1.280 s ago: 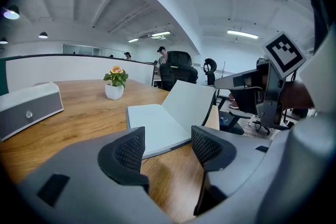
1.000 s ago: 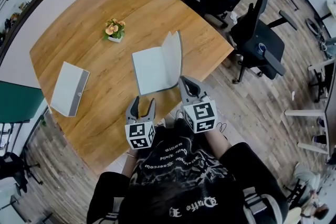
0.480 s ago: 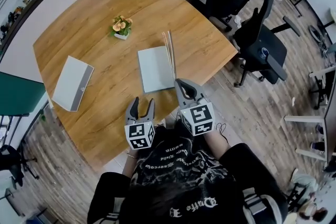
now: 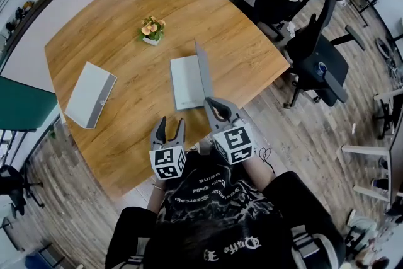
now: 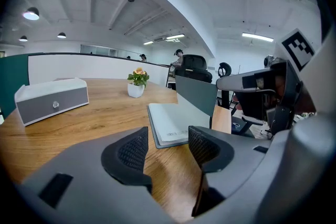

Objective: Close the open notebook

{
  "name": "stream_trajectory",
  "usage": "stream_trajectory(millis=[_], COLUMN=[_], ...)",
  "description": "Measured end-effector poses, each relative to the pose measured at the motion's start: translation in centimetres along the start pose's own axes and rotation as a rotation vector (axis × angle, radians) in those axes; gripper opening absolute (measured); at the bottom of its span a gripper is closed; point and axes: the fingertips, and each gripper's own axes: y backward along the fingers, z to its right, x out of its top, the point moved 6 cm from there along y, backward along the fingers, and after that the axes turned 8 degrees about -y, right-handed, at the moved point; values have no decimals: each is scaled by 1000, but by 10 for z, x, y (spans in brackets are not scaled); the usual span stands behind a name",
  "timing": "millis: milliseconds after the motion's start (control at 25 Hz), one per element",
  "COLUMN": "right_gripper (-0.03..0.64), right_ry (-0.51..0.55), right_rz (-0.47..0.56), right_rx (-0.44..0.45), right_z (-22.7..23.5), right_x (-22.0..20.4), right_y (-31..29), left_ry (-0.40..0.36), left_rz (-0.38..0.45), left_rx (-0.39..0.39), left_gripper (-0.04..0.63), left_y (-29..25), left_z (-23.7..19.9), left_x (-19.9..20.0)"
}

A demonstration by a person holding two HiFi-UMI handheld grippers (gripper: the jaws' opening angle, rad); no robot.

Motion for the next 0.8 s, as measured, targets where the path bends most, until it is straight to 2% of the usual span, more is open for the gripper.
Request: stream_trajectory(millis=[800], right_gripper=[9], right_ry=[21], right_rz=[-151], right_rx=[174], right_z=[-34], right_x=[-27], right_y=[-42], left_ry=[69], left_rz=[7], left_rx=[148], left_gripper=[262], left_y=[27], left_z=[-20], left_x=[-8])
